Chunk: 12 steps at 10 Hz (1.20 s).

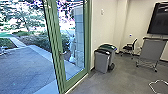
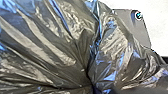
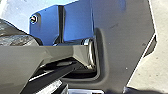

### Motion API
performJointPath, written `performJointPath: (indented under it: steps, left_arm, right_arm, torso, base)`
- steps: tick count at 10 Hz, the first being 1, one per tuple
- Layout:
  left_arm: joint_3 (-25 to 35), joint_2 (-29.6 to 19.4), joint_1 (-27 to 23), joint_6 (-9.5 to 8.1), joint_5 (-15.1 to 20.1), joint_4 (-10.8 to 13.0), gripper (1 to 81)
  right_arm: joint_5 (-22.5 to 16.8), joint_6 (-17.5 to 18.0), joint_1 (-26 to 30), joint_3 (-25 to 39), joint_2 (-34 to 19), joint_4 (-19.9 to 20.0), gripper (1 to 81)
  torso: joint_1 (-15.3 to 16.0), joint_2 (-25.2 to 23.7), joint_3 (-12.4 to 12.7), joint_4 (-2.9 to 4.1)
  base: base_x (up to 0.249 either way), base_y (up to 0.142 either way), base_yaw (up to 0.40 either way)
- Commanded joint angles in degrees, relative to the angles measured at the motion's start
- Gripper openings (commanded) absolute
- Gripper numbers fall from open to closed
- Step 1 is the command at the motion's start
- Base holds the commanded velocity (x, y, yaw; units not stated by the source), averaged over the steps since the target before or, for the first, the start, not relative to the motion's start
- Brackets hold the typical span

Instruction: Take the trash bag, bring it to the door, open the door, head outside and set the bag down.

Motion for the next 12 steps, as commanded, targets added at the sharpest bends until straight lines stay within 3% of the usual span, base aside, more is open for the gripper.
performJointPath:
  steps: [1, 12]
  left_arm:
    - [0.2, -0.1, -3.2, 0.08, 3.9, 0.2, 1.0]
    - [0.3, 0.0, -3.2, 0.08, 3.9, 0.2, 1.0]
  right_arm:
    - [-3.7, -0.5, 3.0, 0.6, 1.0, -0.4, 81.1]
    - [-3.7, -0.5, 2.8, 0.5, 1.0, -0.4, 81.1]
  torso:
    - [0.0, 0.0, 0.0, 0.0]
    - [0.0, 0.0, 0.0, 0.0]
  base:
    - [0.17, 0.0, 0.0]
    - [0.17, 0.0, 0.0]
